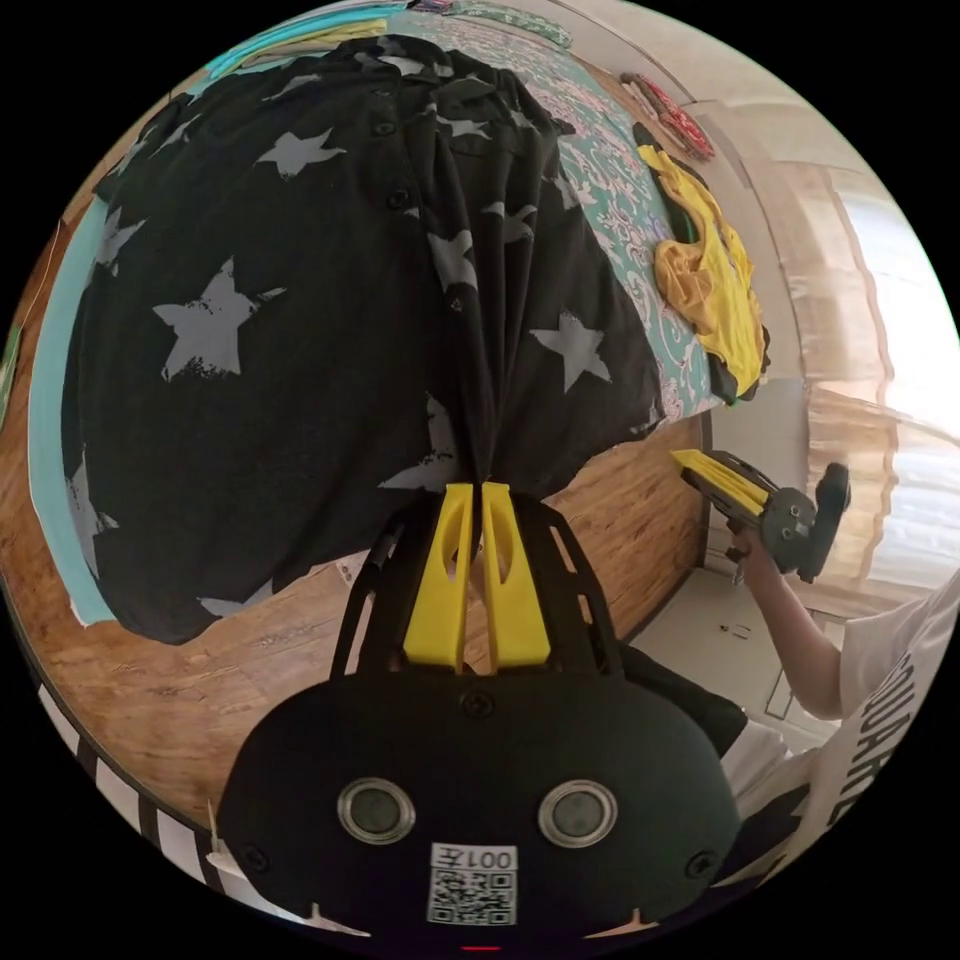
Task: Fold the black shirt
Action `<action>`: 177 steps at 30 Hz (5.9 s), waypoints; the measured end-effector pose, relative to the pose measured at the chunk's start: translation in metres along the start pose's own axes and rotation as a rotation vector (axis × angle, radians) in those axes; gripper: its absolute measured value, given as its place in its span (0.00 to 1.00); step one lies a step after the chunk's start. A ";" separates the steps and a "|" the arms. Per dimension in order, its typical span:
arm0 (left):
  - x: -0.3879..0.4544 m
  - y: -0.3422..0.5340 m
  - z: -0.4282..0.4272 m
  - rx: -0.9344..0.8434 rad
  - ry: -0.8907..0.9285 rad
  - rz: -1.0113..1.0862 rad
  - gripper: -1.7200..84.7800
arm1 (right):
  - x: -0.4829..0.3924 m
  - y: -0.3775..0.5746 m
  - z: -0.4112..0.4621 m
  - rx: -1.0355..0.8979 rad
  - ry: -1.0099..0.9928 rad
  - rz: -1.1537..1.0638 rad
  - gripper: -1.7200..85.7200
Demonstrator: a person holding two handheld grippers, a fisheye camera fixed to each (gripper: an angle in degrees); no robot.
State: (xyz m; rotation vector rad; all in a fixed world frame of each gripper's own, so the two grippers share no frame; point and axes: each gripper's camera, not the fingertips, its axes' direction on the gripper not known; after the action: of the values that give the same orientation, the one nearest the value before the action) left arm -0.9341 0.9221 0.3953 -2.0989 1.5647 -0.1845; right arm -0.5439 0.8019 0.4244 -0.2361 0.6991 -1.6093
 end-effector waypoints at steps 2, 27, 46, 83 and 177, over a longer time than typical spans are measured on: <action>0.004 0.002 -0.001 0.000 -0.001 0.001 0.01 | 0.008 0.005 -0.009 0.084 -0.051 0.025 0.06; 0.019 0.036 -0.024 0.006 0.041 0.002 0.01 | 0.010 -0.031 -0.020 0.108 0.183 -0.130 0.03; 0.049 0.097 -0.072 -0.081 0.084 0.002 0.01 | 0.080 -0.109 -0.064 0.123 0.101 -0.187 0.02; 0.153 0.072 -0.399 0.201 -0.284 0.232 0.02 | 0.177 -0.366 -0.228 0.336 0.013 -0.223 0.03; 0.261 -0.278 -0.896 -0.149 -0.584 1.167 0.02 | 0.346 -0.945 -0.439 0.059 -0.099 -1.064 0.06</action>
State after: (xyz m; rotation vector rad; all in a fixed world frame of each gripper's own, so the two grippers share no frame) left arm -0.9691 0.4533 1.2477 -0.8737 2.1088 0.8706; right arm -1.6210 0.6142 0.5231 -0.7225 0.4481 -2.5924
